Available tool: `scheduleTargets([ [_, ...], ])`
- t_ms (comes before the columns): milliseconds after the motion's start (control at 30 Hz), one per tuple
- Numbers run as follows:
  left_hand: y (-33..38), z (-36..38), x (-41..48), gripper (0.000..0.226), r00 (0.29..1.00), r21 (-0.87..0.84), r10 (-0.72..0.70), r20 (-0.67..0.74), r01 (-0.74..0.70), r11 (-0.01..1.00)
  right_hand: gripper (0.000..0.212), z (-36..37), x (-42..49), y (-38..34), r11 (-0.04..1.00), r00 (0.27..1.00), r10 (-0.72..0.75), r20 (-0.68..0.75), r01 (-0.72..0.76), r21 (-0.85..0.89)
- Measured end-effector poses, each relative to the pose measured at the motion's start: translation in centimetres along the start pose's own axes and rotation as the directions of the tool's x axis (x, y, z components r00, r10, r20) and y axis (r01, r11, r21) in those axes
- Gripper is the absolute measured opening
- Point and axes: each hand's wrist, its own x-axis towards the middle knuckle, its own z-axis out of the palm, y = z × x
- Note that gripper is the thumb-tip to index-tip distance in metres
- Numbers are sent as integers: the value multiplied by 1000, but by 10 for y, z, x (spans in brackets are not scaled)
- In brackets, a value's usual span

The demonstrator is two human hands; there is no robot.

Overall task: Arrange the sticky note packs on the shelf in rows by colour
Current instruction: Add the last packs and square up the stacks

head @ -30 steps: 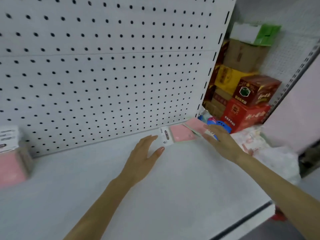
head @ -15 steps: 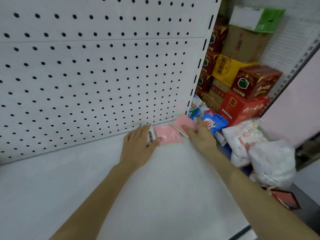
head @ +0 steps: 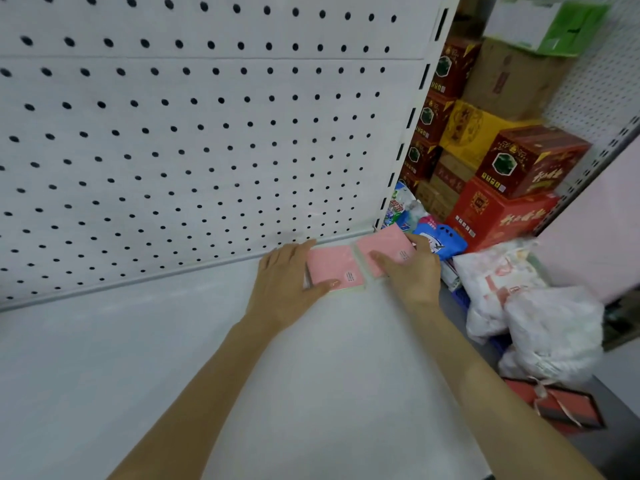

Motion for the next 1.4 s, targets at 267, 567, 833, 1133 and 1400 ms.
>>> scheduleTargets([
  [267, 11, -18, -28, 74, 963, -580, -267, -39, 196, 791, 45, -12, -16, -10, 988, 1000, 17, -21, -14, 154],
  [567, -12, -83, -109, 52, 840, -815, -541, 26, 331, 475, 27, -6, -90, -50, 879, 991, 112, 74, -134, 457],
  [833, -61, -170, -185, 19, 797, -880, -585, 146, 375, 291, 9, 38, -190, -114, 473, 743, 152, 652, -634, 611],
  [1133, -175, -266, -294, 11, 796, -813, -604, 19, 364, 454, 28, 122, -343, -161, 654, 703, -37, 711, -521, 549],
  [1400, -270, -367, -375, 16, 850, -686, -523, 69, 421, 594, 24, 203, -467, -229, 465, 759, 46, 649, -591, 659],
])
